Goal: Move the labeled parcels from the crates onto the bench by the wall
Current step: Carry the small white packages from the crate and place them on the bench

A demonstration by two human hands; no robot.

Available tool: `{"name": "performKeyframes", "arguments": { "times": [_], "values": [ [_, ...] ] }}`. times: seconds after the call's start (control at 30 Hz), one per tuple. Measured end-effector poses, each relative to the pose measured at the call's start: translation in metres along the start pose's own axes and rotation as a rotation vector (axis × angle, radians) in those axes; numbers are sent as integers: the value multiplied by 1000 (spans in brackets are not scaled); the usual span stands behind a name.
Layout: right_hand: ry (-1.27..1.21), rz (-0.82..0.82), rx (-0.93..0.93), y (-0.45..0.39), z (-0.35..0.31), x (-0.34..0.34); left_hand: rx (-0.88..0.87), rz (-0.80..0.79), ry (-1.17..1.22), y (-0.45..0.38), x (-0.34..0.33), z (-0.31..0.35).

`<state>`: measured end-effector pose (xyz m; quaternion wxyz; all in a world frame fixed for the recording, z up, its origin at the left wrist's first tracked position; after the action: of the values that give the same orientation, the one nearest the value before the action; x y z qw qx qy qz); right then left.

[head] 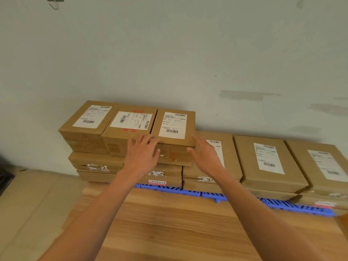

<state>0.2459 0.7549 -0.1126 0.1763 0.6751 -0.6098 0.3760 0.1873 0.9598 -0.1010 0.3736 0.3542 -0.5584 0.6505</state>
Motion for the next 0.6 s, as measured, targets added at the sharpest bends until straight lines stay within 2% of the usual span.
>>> {"name": "performKeyframes", "arguments": {
  "times": [0.2, 0.43, 0.6],
  "values": [
    [2, 111, -67, 55, 47, 87, -144, 7, 118, 6, 9, 117],
    [126, 257, -179, 189, 151, 236, -412, -109, 229, 74, 15, 335],
    [206, 357, -348, 310, 227, 340, -557, -190, 338, 138, 29, 483]
  ]
}}
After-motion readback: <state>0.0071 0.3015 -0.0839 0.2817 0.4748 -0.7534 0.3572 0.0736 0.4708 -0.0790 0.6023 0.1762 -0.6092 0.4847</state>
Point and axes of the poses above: each hand's wrist, its own y-axis away from the middle knuckle, its own x-axis out of the back of the hand, z = x × y, the point moved 8 cm from there along -y, towards the middle knuckle, and after that the axes turned 14 degrees about z, right-handed, at the moved point
